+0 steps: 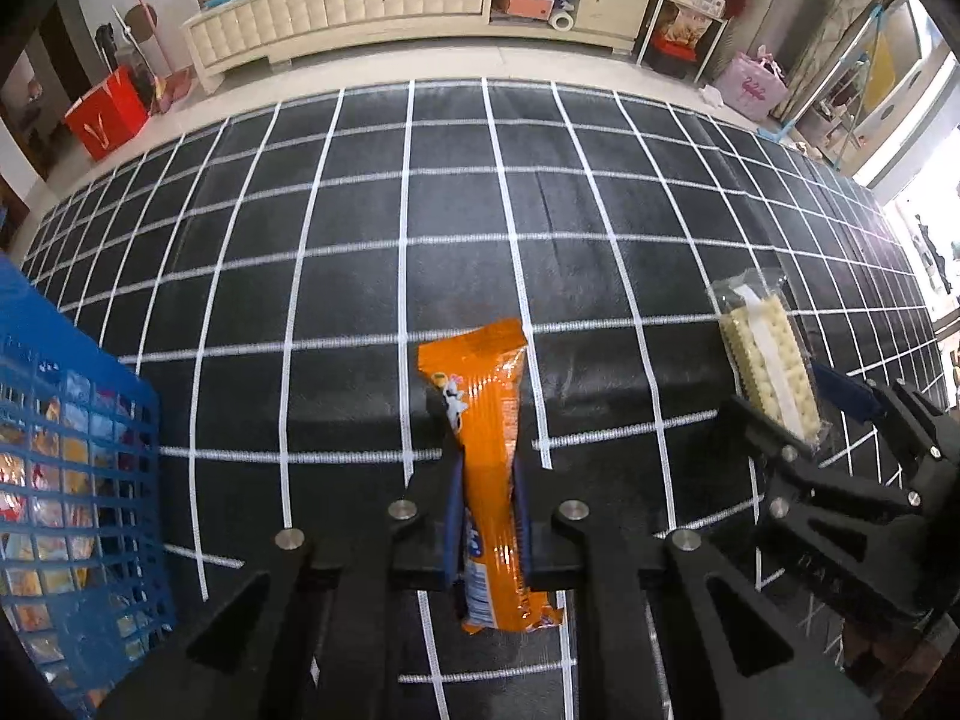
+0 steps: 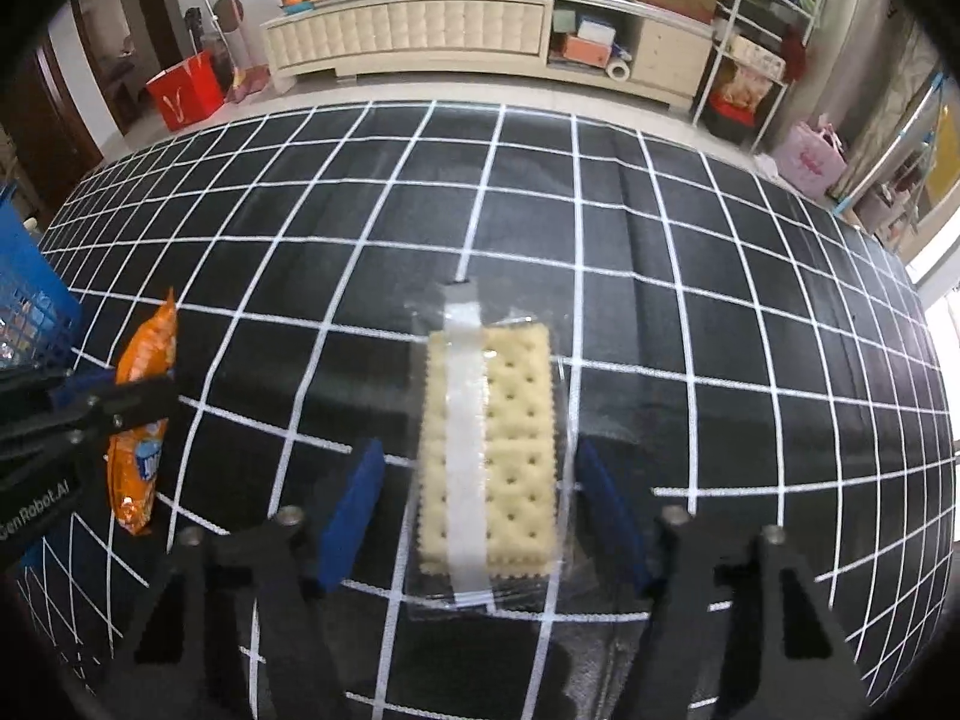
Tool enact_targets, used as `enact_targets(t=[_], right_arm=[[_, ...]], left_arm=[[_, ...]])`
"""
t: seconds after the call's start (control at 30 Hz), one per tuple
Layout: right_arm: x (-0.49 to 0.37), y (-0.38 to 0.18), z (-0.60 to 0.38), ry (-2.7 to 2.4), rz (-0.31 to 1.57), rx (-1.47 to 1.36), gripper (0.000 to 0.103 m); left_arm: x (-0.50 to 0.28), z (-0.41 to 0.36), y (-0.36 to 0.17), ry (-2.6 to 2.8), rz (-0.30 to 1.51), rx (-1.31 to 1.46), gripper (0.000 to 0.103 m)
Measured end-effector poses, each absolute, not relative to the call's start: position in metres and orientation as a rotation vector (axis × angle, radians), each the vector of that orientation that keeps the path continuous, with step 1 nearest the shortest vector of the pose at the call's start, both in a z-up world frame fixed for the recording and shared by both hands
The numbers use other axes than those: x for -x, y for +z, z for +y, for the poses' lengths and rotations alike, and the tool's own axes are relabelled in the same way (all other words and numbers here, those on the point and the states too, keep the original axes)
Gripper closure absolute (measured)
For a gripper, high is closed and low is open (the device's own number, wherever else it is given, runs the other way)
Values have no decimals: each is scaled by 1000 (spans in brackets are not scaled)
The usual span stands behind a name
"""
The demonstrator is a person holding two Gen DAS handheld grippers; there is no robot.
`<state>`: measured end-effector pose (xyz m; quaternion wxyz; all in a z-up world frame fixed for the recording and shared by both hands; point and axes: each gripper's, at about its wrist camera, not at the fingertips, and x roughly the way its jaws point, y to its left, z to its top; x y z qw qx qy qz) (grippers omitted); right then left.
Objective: Organize snacks
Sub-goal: 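Carry the orange bar and cracker pack over the basket with both tools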
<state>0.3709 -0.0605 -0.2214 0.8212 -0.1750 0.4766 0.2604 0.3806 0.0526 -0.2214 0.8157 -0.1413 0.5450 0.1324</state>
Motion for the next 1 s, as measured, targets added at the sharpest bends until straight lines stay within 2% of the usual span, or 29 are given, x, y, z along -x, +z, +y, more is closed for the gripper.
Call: enact_targets(t=[0.07,0.23,0.53,1.0], right_arm=[[-370,-219,-63,530,1020,352,56],[-365,-215,-64,517,1041,335,56],[-310,-164,-56,578,966,314,56],[-252,-78,-64,646,880,225,56]], left_arm=[[-375,52,-218,281,1165,310,91],[-357,52,-203,276,1136,272,91],[-322,61,-174,245,1106,318,91],[-239,53,-80,250,936,218,91]])
